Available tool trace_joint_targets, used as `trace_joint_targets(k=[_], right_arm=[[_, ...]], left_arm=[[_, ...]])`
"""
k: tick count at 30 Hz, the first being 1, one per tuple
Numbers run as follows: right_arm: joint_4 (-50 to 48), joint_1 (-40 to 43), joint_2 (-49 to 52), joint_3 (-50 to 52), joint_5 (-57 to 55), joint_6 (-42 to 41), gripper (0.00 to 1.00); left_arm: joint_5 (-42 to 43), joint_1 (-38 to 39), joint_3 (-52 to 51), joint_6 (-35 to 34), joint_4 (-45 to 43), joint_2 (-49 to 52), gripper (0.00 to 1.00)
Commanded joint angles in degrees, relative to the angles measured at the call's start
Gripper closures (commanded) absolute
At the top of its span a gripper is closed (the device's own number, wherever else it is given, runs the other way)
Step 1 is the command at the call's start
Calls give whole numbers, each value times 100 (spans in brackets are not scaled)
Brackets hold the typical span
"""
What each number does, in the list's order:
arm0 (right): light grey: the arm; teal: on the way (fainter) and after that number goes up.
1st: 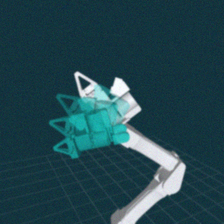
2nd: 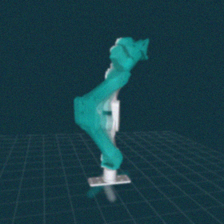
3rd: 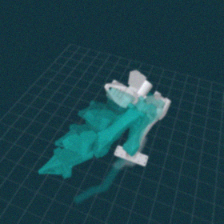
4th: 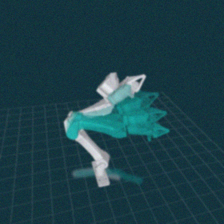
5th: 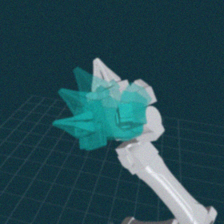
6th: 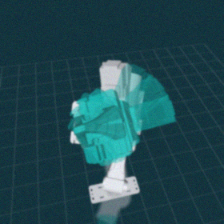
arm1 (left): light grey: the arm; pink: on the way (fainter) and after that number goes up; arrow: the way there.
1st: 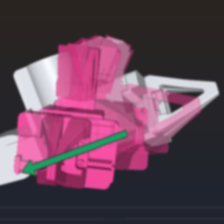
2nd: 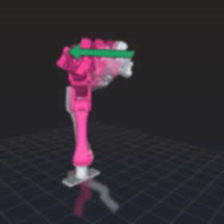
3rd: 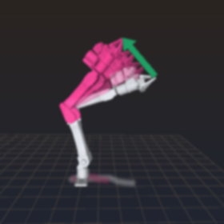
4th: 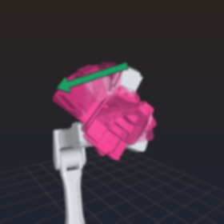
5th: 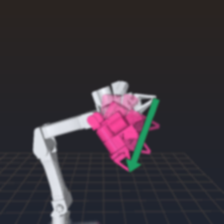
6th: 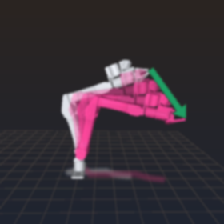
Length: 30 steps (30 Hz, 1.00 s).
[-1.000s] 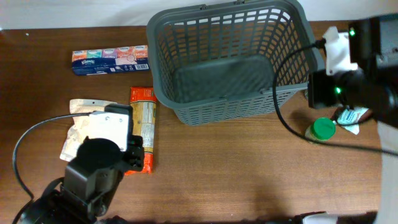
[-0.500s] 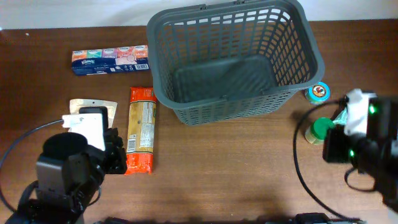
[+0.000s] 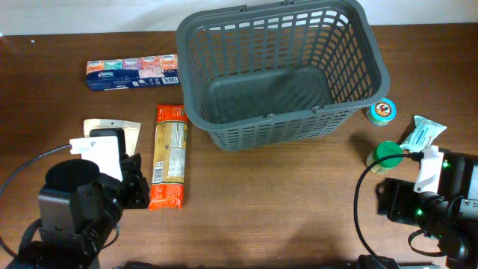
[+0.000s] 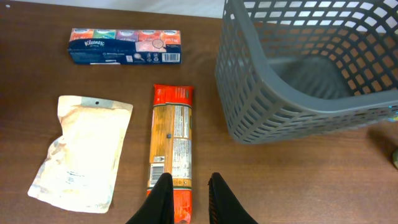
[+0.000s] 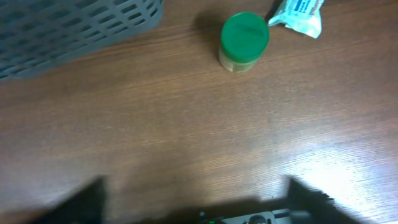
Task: Pack container
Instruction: 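Release the basket and retract both grippers toward rest, then move the left gripper to the blue Kleenex tissue multipack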
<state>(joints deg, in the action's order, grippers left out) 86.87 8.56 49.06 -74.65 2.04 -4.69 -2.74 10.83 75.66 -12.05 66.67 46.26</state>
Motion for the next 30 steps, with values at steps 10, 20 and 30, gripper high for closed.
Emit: trace_joint_targets(k=[10,20,30], right_arm=[[393,50,-382,39,297,0,1],[411,-52,-1449,42,291,146,1],[11,-68,-1447,42,396,122,1]], left_arm=[[-413,-31,116,-317,472,-28,87],[-704,-31,116,-317,518,-17,85],[-881,-177,116,-317,426,170,82]])
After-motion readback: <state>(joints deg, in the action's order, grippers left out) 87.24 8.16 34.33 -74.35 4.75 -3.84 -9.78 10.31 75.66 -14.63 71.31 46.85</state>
